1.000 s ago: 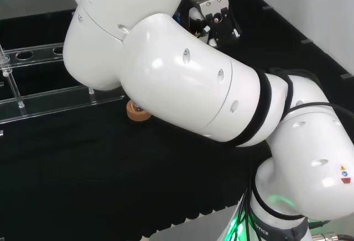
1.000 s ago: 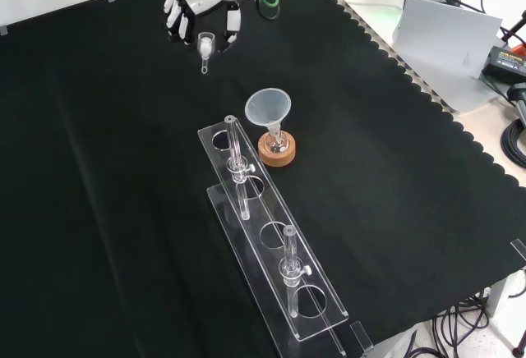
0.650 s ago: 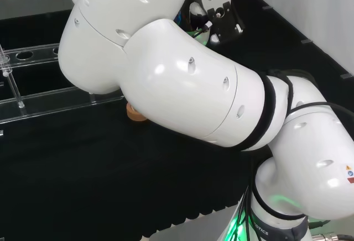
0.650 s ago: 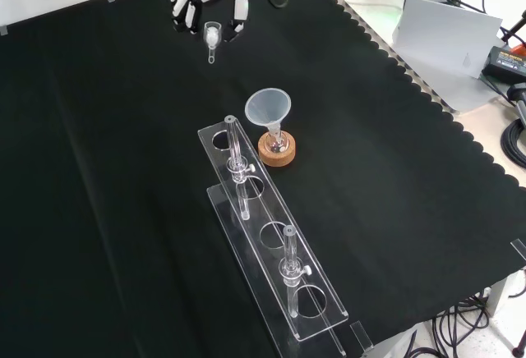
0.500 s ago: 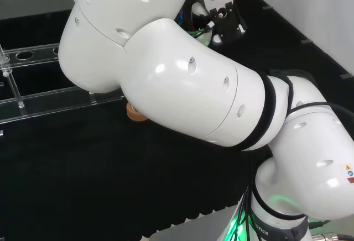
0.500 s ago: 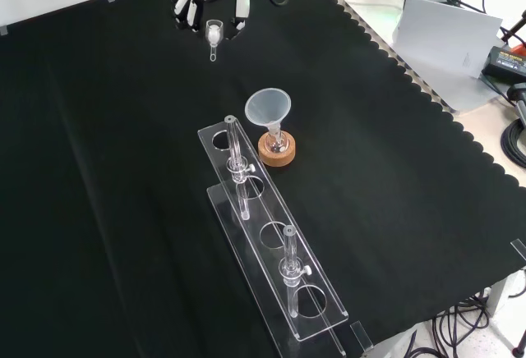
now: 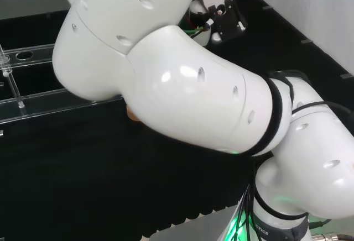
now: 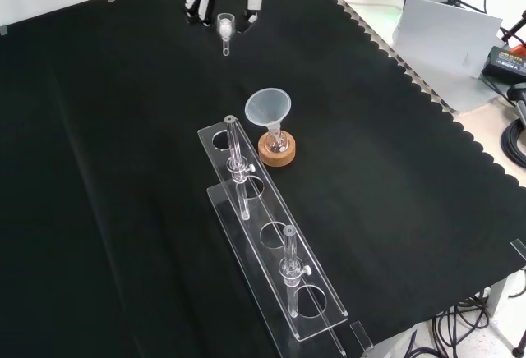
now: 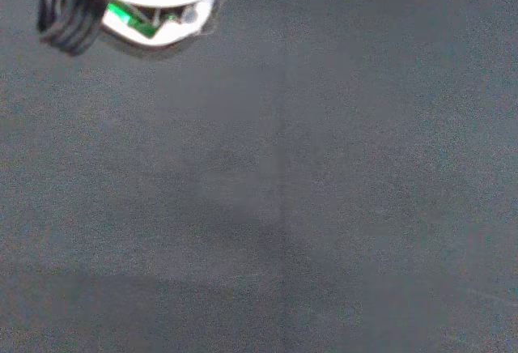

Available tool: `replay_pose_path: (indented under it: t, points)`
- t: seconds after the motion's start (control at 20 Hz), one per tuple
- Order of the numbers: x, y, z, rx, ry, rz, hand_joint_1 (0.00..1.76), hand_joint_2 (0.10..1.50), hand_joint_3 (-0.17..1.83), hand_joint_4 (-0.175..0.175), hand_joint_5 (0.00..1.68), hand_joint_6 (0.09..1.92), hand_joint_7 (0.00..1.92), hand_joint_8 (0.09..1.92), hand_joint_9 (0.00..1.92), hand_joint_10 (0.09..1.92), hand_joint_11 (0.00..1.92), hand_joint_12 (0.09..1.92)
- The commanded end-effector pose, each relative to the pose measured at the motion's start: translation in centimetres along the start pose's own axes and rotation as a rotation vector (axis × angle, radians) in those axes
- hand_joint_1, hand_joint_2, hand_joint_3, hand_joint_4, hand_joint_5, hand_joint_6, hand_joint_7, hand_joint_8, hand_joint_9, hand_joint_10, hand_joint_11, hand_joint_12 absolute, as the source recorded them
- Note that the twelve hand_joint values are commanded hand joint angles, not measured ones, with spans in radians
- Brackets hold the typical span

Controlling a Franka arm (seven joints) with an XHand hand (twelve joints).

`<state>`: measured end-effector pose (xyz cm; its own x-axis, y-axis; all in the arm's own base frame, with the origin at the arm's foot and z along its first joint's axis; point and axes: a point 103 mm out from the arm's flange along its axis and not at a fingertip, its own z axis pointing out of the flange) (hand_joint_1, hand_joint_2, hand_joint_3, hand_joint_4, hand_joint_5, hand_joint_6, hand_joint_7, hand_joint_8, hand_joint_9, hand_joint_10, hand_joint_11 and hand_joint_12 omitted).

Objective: Pour all the NaCl from the weighing funnel into the round-bottom flask.

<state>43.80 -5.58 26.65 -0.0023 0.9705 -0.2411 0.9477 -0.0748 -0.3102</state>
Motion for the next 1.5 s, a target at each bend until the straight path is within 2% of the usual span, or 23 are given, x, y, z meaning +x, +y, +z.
replay_pose_path:
  t: [0.05,0.3,0.65,0.8,0.85,1.15,1.5]
  points:
    - [2.2,-2.5,-1.5,0.025,-0.022,-0.042,1.12,0.65,0.65,0.175,1.28,0.65,0.55,0.66,0.90,0.42,0.66,1.15]
    - [3.4,-3.0,-1.7,0.030,-0.037,-0.066,1.12,0.65,0.65,0.175,1.28,0.65,0.55,0.66,0.90,0.42,0.66,1.15]
    - [6.5,-3.8,-1.6,0.045,-0.065,-0.098,1.12,0.65,0.65,0.175,1.29,0.65,0.55,0.66,0.90,0.42,0.66,1.15]
    - [6.9,-3.9,-1.2,0.047,-0.065,-0.117,1.12,0.65,0.65,0.175,1.29,0.65,0.55,0.66,0.90,0.42,0.66,1.15]
    - [7.2,-3.7,-1.2,0.045,-0.079,-0.144,1.12,0.65,0.65,0.175,1.29,0.65,0.55,0.66,0.90,0.42,0.66,1.15]
    - [7.2,-2.7,-1.1,0.079,-0.135,-0.129,1.12,0.65,0.65,0.175,1.29,0.65,0.55,0.65,0.90,0.42,0.66,1.15]
    - [7.7,-1.5,-2.2,0.087,-0.191,-0.116,1.12,0.65,0.65,0.175,1.29,0.65,0.55,0.65,0.90,0.42,0.66,1.15]
